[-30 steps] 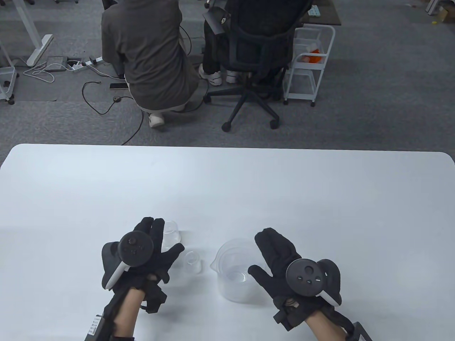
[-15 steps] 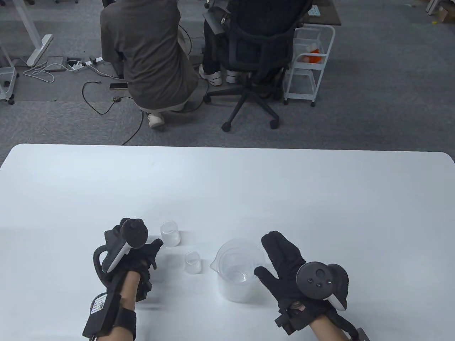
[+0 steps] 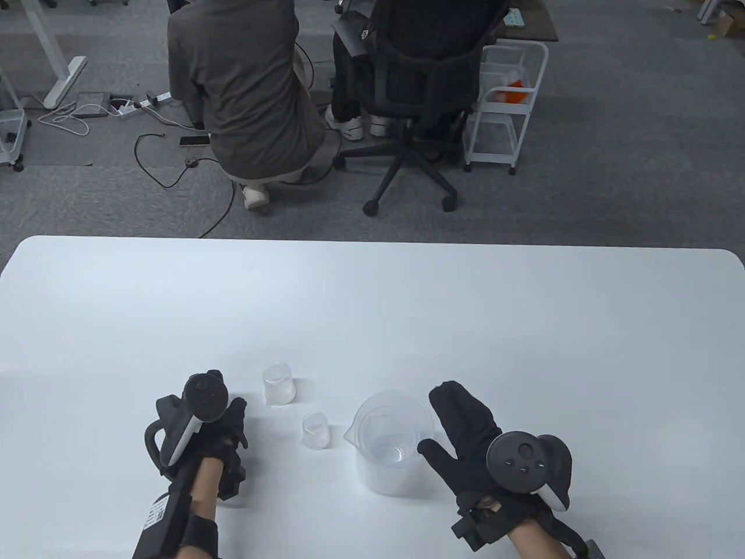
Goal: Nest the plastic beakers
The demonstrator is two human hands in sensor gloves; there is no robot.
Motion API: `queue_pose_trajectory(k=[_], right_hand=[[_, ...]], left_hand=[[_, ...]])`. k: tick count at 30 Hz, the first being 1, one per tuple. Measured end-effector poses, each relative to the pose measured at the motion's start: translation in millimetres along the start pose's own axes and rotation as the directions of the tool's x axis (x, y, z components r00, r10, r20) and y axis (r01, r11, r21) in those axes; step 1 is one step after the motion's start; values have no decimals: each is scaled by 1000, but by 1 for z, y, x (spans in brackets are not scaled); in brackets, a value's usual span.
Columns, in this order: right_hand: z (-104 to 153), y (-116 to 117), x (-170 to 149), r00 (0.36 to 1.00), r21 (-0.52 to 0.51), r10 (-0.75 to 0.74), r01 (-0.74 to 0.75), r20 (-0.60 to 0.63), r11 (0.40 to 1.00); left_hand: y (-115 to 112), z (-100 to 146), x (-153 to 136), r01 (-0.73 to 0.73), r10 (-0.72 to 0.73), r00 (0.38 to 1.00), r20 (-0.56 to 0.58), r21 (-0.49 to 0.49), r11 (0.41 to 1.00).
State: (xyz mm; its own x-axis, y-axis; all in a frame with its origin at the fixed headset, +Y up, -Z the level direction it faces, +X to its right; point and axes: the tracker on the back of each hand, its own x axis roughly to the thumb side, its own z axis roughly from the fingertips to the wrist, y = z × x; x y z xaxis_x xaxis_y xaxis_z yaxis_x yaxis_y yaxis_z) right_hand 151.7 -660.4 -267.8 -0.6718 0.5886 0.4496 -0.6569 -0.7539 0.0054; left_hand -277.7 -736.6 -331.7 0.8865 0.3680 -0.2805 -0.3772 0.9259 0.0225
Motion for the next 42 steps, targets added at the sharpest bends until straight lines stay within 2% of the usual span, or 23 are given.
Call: queue_pose_trajectory(k=[6, 9, 14, 19, 24, 25, 29, 37, 40, 42], right_hand=[[-2, -2, 5, 998, 34, 58, -59, 11, 998], [-6, -7, 10, 994, 61, 107, -109, 29, 992], [-13, -18, 22, 994, 82, 97, -101, 54, 992], [-20, -24, 34, 997, 104, 26, -33, 70, 994], [-26, -25, 51, 994, 102, -23, 12, 107, 995], [-27, -24, 55, 993, 104, -30, 18, 116, 994], [-28, -17, 67, 987, 99, -50, 35, 156, 995], [-29, -3, 76, 981, 81, -68, 54, 179, 995], [-29, -2, 77, 978, 28, -97, 93, 183, 995], [-29, -2, 77, 976, 2, -115, 117, 187, 993]], left_hand=[[19, 14, 1, -175, 173, 984, 38, 50, 983], [31, 24, 8, -348, 343, 936, 75, 55, 936], [46, 41, 30, -583, 576, 797, 184, -18, 812], [51, 60, 66, -745, 772, 581, 258, -214, 632], [48, 76, 102, -778, 865, 415, 281, -383, 498], [45, 80, 111, -777, 891, 361, 276, -439, 451], [35, 90, 129, -781, 952, 227, 207, -546, 305], [18, 105, 143, -740, 996, 55, 70, -667, 88], [14, 109, 144, -731, 998, 36, 42, -681, 55], [13, 110, 144, -724, 997, 50, 58, -686, 76]])
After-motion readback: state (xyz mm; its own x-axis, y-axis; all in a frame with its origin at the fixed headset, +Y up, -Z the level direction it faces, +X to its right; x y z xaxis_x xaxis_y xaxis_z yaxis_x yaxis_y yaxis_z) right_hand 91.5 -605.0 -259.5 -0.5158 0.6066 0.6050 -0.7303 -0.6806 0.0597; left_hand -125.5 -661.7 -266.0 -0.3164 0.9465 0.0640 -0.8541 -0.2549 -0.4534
